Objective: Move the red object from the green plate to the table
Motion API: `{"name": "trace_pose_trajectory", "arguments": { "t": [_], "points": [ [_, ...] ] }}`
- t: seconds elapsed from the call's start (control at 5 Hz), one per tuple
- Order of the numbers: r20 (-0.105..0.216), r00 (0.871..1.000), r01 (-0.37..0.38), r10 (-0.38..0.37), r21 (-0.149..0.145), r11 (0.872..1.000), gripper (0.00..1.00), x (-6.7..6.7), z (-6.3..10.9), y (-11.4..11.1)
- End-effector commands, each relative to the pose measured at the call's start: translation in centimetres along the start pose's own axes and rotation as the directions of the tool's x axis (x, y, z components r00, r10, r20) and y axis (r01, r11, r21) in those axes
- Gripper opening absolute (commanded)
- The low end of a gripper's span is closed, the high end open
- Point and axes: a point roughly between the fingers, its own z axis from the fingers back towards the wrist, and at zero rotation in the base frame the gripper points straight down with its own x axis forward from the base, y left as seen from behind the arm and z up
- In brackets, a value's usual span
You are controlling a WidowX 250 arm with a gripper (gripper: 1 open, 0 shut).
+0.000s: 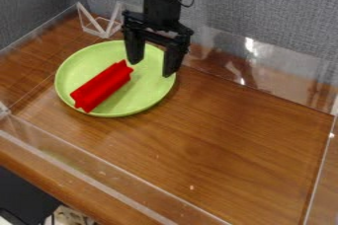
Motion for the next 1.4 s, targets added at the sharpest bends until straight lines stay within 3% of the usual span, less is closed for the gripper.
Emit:
{"name": "trace_pose_trajectory", "arguments": {
  "t": [0.0,0.4,0.8,1.2],
  "points": [
    [0.067,0.997,0.040,-0.041,0.013,0.999,1.00,1.3,1.9,-1.2],
    [0.073,0.993,0.091,-0.092,0.013,0.996,1.00,2.3,2.0,-2.9],
    [0.063,0.992,0.113,-0.113,0.006,0.994,1.00,2.3,1.6,-3.3],
    [0.073,0.987,0.146,-0.146,0.005,0.989,1.00,2.5,2.0,-4.1]
  ]
}}
